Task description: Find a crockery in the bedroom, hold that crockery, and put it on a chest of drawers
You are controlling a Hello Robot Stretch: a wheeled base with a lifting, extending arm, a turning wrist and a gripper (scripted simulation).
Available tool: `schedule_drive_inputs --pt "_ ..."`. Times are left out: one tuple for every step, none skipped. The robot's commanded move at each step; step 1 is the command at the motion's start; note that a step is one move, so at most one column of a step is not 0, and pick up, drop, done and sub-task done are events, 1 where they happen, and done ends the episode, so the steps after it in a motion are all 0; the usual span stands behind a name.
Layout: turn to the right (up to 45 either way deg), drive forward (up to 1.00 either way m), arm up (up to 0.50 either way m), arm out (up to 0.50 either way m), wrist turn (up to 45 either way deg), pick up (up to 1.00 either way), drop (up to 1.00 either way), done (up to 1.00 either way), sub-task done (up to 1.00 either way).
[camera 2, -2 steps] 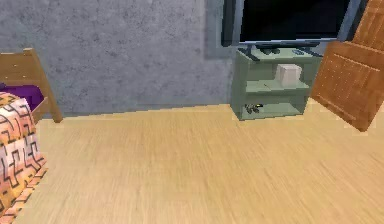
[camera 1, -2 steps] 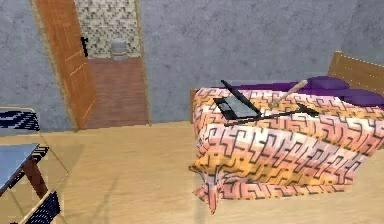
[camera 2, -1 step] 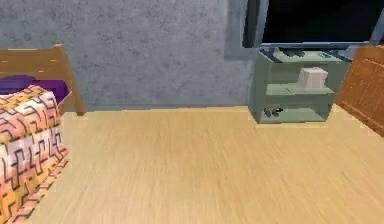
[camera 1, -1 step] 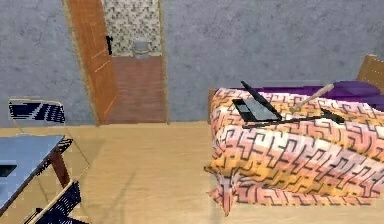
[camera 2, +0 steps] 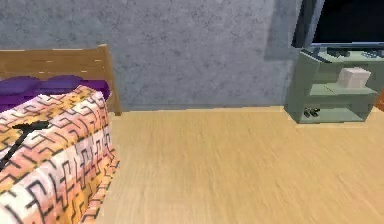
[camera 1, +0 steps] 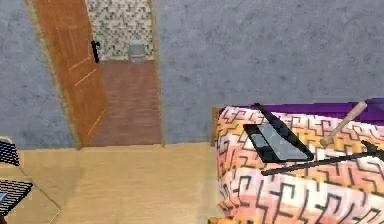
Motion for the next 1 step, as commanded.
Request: schedule_drive_inputs --pt "-33.0 0.0 0.0 0.0 0.0 0.0 0.0 0.0 0.0"
